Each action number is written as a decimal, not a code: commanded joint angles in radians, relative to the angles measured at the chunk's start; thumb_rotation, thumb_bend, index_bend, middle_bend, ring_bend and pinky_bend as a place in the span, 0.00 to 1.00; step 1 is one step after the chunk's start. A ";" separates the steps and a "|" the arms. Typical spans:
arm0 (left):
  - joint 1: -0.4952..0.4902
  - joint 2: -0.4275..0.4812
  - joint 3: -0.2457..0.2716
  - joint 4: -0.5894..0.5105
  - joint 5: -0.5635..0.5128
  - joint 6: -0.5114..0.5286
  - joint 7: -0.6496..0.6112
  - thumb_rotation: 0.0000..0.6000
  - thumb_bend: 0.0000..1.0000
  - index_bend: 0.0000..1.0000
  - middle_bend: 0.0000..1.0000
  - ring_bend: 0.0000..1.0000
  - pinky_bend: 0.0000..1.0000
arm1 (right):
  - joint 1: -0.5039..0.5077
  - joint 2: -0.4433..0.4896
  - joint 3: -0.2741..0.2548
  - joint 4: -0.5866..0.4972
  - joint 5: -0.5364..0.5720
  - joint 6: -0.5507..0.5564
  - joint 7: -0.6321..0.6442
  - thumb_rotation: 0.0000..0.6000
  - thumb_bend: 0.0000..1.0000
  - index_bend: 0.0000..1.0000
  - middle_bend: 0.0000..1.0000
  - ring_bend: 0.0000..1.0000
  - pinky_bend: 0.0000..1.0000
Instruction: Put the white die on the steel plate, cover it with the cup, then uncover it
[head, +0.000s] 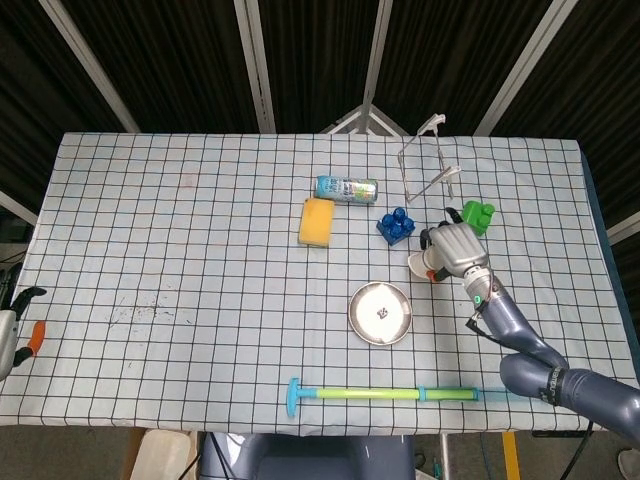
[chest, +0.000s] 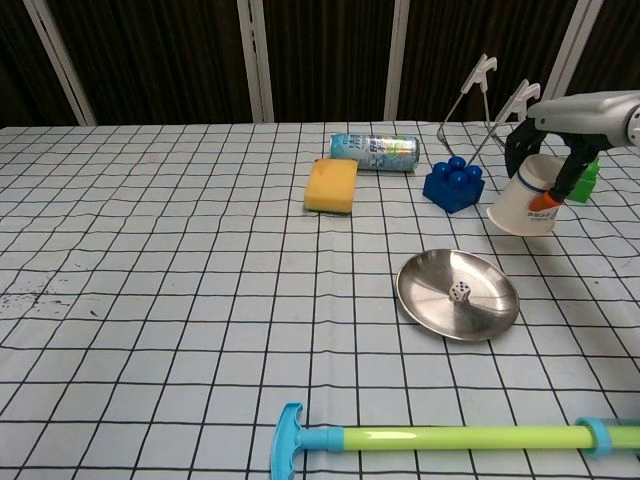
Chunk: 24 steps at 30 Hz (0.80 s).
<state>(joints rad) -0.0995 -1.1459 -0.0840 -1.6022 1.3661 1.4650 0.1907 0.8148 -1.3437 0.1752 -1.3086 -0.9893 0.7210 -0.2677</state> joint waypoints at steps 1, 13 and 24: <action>-0.003 -0.003 0.001 0.000 -0.002 -0.005 0.009 1.00 0.60 0.29 0.00 0.00 0.04 | 0.016 -0.026 -0.011 0.086 0.014 -0.042 0.008 1.00 0.31 0.50 0.53 0.31 0.00; -0.011 -0.014 0.000 -0.001 -0.016 -0.022 0.038 1.00 0.60 0.29 0.00 0.00 0.04 | 0.025 -0.078 -0.027 0.240 -0.005 -0.131 0.079 1.00 0.30 0.50 0.53 0.31 0.00; -0.017 -0.017 0.001 -0.004 -0.022 -0.033 0.051 1.00 0.60 0.31 0.00 0.00 0.04 | 0.019 -0.100 -0.019 0.282 0.021 -0.072 0.037 1.00 0.07 0.12 0.16 0.17 0.00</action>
<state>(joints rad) -0.1161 -1.1628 -0.0827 -1.6060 1.3440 1.4315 0.2422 0.8352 -1.4444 0.1531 -1.0226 -0.9724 0.6437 -0.2254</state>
